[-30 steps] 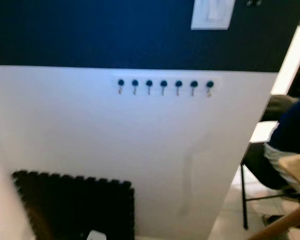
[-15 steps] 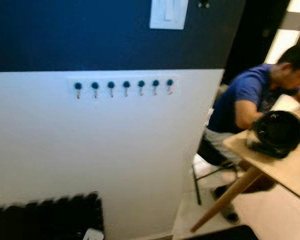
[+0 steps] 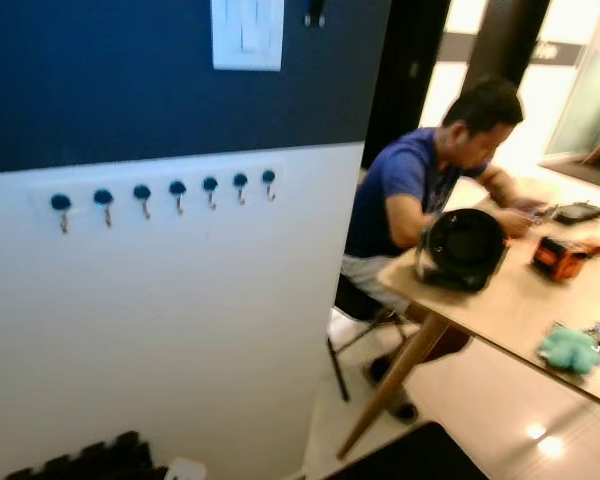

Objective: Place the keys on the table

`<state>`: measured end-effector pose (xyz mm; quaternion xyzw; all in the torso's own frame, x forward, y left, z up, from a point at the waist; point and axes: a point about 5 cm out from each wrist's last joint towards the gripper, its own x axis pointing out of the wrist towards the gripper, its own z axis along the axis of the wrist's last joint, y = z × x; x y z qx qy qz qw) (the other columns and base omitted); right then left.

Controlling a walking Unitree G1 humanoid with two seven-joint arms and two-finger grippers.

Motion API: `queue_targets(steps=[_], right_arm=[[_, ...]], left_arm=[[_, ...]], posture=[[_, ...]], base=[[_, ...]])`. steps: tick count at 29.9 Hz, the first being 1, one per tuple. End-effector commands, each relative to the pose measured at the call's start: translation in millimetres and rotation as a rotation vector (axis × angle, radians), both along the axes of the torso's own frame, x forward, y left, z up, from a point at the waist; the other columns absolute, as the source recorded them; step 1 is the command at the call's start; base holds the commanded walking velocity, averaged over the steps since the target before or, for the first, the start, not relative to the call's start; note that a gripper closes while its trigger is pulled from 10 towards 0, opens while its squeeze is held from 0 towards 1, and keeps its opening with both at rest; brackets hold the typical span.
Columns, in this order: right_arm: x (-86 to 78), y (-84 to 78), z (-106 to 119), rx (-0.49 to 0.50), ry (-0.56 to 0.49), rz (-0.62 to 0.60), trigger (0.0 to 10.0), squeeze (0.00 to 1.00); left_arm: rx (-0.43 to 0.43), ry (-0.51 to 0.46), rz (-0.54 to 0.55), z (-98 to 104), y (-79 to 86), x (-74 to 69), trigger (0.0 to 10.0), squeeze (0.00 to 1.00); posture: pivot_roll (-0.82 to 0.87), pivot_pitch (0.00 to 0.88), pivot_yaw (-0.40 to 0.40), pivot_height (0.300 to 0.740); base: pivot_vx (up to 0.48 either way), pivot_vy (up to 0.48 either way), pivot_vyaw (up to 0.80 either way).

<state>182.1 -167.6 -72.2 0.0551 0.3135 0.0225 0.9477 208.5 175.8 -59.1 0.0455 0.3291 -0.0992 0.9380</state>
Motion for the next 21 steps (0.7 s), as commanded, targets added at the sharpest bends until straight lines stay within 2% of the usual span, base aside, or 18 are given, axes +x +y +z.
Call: queue_targets(steps=[1, 21], right_arm=[[-3.7, -8.2, -1.4, -0.02, 0.013, -0.011, 10.0, 0.0], [-5.9, -7.0, -2.4, -0.027, 0.019, 0.008, 10.0, 0.0]], left_arm=[[0.0, -0.016, -0.013, 2.6, -1.6, 3.9, 10.0, 0.0], [-0.007, -0.016, 0.003, 1.3, 1.1, 0.3, 10.0, 0.0]], posture=[[0.05, 0.018, 0.021, 0.74], [0.06, 0.007, 0.019, 0.74]], base=[[0.0, 0.0, -0.8], [0.0, 0.0, -0.8]])
